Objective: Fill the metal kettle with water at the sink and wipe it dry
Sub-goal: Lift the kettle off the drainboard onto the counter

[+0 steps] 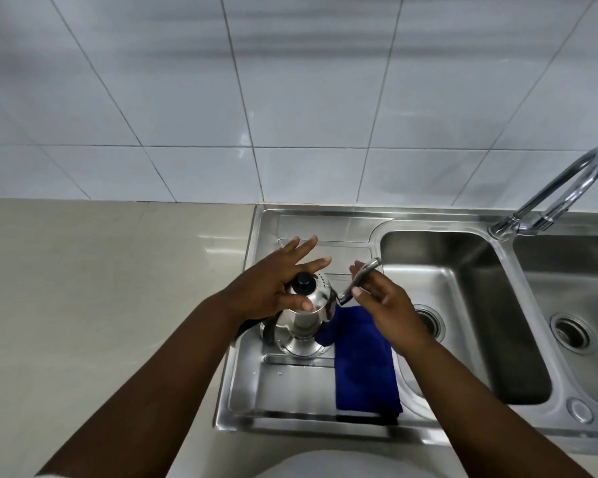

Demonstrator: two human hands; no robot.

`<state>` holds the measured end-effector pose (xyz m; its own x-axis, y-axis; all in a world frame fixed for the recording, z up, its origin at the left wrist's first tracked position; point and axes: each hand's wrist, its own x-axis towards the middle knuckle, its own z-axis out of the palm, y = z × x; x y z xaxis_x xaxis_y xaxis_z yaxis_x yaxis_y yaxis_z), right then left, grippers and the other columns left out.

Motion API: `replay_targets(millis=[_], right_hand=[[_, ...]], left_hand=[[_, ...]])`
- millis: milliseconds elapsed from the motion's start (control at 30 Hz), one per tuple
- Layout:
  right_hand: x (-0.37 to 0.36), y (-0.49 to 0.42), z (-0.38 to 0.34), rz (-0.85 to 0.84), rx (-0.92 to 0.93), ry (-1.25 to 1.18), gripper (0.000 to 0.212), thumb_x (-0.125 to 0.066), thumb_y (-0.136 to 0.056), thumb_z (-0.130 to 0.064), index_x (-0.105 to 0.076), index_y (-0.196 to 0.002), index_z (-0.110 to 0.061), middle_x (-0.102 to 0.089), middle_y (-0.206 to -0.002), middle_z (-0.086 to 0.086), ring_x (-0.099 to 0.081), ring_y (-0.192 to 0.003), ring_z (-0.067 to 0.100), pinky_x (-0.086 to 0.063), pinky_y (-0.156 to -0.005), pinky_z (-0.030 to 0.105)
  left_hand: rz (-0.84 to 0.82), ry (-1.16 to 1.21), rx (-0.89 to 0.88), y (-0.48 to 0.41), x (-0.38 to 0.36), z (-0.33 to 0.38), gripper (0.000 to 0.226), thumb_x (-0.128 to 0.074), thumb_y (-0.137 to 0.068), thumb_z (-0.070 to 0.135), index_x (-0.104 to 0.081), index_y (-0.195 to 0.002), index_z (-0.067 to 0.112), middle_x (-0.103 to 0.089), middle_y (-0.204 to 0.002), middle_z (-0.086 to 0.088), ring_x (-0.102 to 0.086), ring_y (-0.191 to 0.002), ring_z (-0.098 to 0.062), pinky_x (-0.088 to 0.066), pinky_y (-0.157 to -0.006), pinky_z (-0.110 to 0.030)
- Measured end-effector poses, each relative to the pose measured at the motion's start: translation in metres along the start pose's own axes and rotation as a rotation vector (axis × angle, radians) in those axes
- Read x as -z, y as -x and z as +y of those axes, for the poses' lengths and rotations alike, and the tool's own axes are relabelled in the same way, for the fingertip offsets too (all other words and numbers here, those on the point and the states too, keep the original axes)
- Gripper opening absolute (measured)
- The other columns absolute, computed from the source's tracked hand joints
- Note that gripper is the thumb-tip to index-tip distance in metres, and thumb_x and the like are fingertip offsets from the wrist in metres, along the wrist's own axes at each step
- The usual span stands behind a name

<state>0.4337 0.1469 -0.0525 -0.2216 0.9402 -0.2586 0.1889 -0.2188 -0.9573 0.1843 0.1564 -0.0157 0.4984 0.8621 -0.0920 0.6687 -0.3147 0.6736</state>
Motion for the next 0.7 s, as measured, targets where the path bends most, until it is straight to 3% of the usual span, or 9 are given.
replay_targets(millis=[133, 200, 267, 367, 433, 533, 600, 700], right_hand=[[0.005, -0.006, 0.000, 0.076, 0.031, -0.026, 0.029, -0.063, -0.092, -0.005, -0.072, -0.099, -0.032, -0.076, -0.113, -0.001, -0.069, -0.111, 0.015, -0.048, -0.108, 0.047], [0.004, -0.002, 0.007, 0.098, 0.050, -0.011, 0.031, -0.065, -0.091, -0.004, -0.074, -0.093, -0.034, -0.077, -0.108, -0.002, -0.071, -0.107, 0.015, -0.050, -0.105, 0.048], [0.003, 0.002, 0.015, 0.115, 0.069, -0.014, 0.034, -0.068, -0.089, -0.005, -0.075, -0.089, -0.038, -0.078, -0.106, -0.002, -0.071, -0.106, 0.016, -0.050, -0.104, 0.049], [0.001, 0.004, 0.022, 0.133, 0.073, -0.031, 0.036, -0.069, -0.088, -0.004, -0.076, -0.087, -0.040, -0.078, -0.106, -0.005, -0.071, -0.107, 0.016, -0.050, -0.104, 0.049], [0.000, 0.005, 0.023, 0.137, 0.066, -0.038, 0.036, -0.069, -0.087, -0.003, -0.076, -0.088, -0.038, -0.078, -0.106, -0.007, -0.071, -0.107, 0.015, -0.050, -0.104, 0.048], [0.001, 0.006, 0.023, 0.141, 0.077, -0.016, 0.033, -0.070, -0.086, -0.002, -0.076, -0.086, -0.035, -0.077, -0.109, -0.010, -0.071, -0.105, 0.011, -0.052, -0.103, 0.044], [0.002, 0.006, 0.024, 0.143, 0.102, 0.027, 0.033, -0.070, -0.086, -0.001, -0.075, -0.085, -0.034, -0.076, -0.109, -0.015, -0.071, -0.106, 0.010, -0.053, -0.101, 0.043], [0.002, 0.007, 0.023, 0.144, 0.129, 0.071, 0.033, -0.069, -0.085, 0.002, -0.074, -0.086, -0.030, -0.076, -0.101, -0.022, -0.072, -0.101, 0.008, -0.056, -0.096, 0.036]], left_hand=[[0.012, -0.061, -0.028, -0.005, 0.005, -0.004, 0.083, -0.066, -0.071, 0.059, -0.027, -0.142, 0.043, -0.007, -0.159, 0.012, 0.003, -0.149, -0.015, -0.011, -0.119, -0.039], [0.111, -0.108, -0.054, -0.002, 0.004, -0.010, 0.084, -0.065, -0.068, 0.063, -0.035, -0.142, 0.037, -0.015, -0.158, 0.008, -0.006, -0.149, -0.017, -0.014, -0.117, -0.032], [0.233, -0.106, -0.035, 0.007, 0.000, -0.015, 0.084, -0.074, -0.065, 0.054, -0.043, -0.139, 0.032, -0.026, -0.154, 0.007, -0.018, -0.146, -0.014, -0.018, -0.114, -0.024], [0.369, 0.055, 0.080, 0.027, -0.006, -0.021, 0.084, -0.080, -0.059, 0.050, -0.051, -0.135, 0.028, -0.046, -0.144, 0.009, -0.037, -0.136, -0.005, -0.032, -0.113, -0.029], [0.459, 0.129, 0.175, 0.047, -0.012, -0.032, 0.081, -0.073, -0.058, 0.056, -0.054, -0.132, 0.027, -0.055, -0.129, 0.012, -0.049, -0.122, -0.004, -0.040, -0.106, -0.031], [0.532, 0.079, 0.279, 0.079, -0.020, -0.057, 0.067, -0.071, -0.067, 0.055, -0.055, -0.129, 0.037, -0.060, -0.117, 0.025, -0.059, -0.111, -0.006, -0.047, -0.099, -0.030], [0.565, 0.093, 0.327, 0.093, -0.022, -0.065, 0.052, -0.079, -0.072, 0.039, -0.058, -0.119, 0.047, -0.064, -0.108, 0.035, -0.061, -0.104, 0.003, -0.049, -0.095, -0.029], [0.562, 0.154, 0.344, 0.096, -0.022, -0.064, 0.054, -0.077, -0.078, 0.017, -0.057, -0.102, 0.061, -0.068, -0.103, 0.024, -0.065, -0.097, 0.000, -0.052, -0.090, -0.023]])
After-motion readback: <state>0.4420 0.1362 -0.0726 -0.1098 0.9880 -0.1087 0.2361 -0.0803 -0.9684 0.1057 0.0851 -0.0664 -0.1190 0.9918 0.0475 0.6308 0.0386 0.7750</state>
